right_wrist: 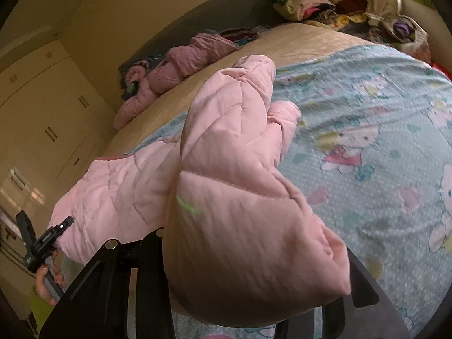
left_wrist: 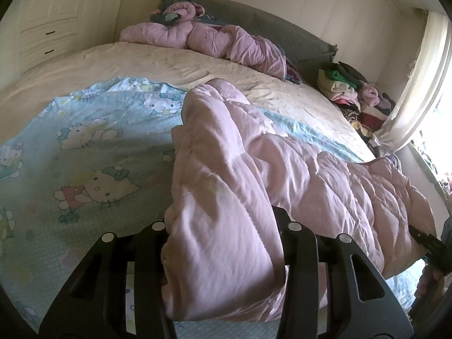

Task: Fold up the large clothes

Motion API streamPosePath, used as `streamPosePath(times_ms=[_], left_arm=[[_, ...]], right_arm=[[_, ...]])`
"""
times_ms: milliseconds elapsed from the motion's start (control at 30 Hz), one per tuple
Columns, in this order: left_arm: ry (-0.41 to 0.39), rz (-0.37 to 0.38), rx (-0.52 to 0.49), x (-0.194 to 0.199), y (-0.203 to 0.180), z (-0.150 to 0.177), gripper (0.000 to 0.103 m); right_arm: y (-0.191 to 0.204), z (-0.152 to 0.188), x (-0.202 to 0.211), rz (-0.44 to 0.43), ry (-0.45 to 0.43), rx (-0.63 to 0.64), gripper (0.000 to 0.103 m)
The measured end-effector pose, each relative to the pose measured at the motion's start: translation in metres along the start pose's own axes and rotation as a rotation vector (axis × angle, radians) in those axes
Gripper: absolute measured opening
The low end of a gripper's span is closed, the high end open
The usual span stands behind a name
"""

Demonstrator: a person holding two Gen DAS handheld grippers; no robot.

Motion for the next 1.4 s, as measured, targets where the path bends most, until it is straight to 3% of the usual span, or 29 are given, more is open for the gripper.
streamPosePath(times_ms=[467, 700, 800, 967, 1100, 1200, 1333, 1400], left_arm=[[0.037, -0.015, -0.002, -0.013, 0.004, 0.009, 0.04], [0.049, -0.025, -0.011, -0.016, 0.004, 0.01, 0.041], [0.051, -0.024, -0.007, -0.016, 0.003, 0.011, 0.042], [0.049, -0.01, 0.008, -0.014, 0.006, 0.01, 0.044], [0.049, -0.017, 0.006, -0.013, 0.006, 0.012, 0.048], [0.025, -0.036, -0.003, -0.005, 0.005, 0.009, 0.06], [-0.034, -0.049, -0.01, 0.018, 0.003, 0.003, 0.094], [-0.053, -0.062, -0.02, 0.032, 0.002, 0.002, 0.094]], right_arm=[[-0.033, 0.005, -0.028, 0.147, 0.025, -0.082, 0.046], [-0.038, 0.007, -0.035, 0.21, 0.016, -0.096, 0.068], [-0.043, 0.007, -0.032, 0.221, 0.018, -0.125, 0.085], [-0.044, 0.005, -0.021, 0.245, 0.005, -0.121, 0.09], [-0.039, -0.001, 0.002, 0.321, -0.082, -0.066, 0.097], [-0.027, -0.006, 0.023, 0.352, -0.161, 0.004, 0.099], [-0.006, -0.007, 0.045, 0.333, -0.203, 0.072, 0.099], [0.009, -0.004, 0.058, 0.308, -0.22, 0.117, 0.099]])
Point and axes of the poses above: each gripper's, at about its wrist camera, not at the fingertips, and x roughly against the way its jaws point, y to its left, z to its underside, the point moved 6 cm from there along -x, roughly the way its jaws point, and after that the axes turned 13 degrees about -x, right-handed, at the moved point
